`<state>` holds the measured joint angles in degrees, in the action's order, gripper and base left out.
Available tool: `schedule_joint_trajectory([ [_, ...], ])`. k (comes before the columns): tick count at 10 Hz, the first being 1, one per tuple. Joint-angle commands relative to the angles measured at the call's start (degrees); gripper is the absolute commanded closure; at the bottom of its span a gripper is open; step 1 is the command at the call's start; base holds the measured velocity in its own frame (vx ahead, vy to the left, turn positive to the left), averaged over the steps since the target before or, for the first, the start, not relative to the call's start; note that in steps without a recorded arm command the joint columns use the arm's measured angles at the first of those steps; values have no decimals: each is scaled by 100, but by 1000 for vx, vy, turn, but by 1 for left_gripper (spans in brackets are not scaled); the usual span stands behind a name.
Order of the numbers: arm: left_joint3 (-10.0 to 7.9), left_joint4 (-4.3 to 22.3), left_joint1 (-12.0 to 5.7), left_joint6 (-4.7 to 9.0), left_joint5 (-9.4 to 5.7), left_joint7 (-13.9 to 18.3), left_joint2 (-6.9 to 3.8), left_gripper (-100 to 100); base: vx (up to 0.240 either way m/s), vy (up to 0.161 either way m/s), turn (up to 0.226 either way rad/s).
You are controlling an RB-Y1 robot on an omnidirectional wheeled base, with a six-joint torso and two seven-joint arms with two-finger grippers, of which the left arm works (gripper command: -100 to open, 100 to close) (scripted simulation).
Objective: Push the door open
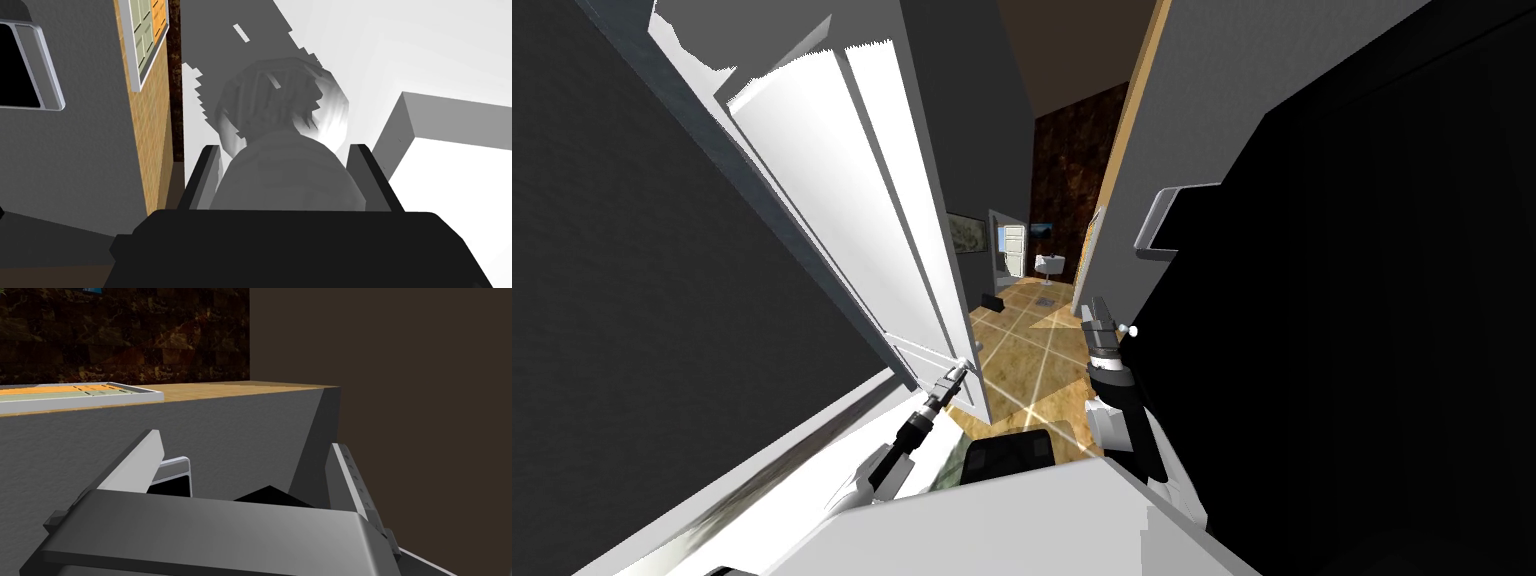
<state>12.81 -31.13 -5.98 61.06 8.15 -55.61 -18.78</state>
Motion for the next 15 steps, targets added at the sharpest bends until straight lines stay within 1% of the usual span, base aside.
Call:
schedule_joint_trajectory([
  [1,-34,-167,17,-82,-42,126,-23,100,20,-5,-21],
  [2,-34,-167,17,-82,-42,126,-23,100,6,-4,0],
  [6,-137,-191,4,-121,-268,770,70,100,24,5,-55],
  [7,-137,-191,4,-121,-268,811,70,100,25,-3,-29],
  [9,-201,-206,-5,-145,-408,1168,129,100,26,0,-56],
  [10,-201,-206,-5,-145,-408,1219,129,100,30,4,-37],
  [12,-265,-221,-13,-169,-548,1577,187,100,28,6,-57],
  [13,-265,-221,-13,-169,-548,1627,187,100,24,2,-31],
  [14,-302,-229,-18,-183,-629,1850,222,100,28,9,-53],
  [15,-339,-238,-23,-197,-710,2007,256,100,41,11,-67],
])
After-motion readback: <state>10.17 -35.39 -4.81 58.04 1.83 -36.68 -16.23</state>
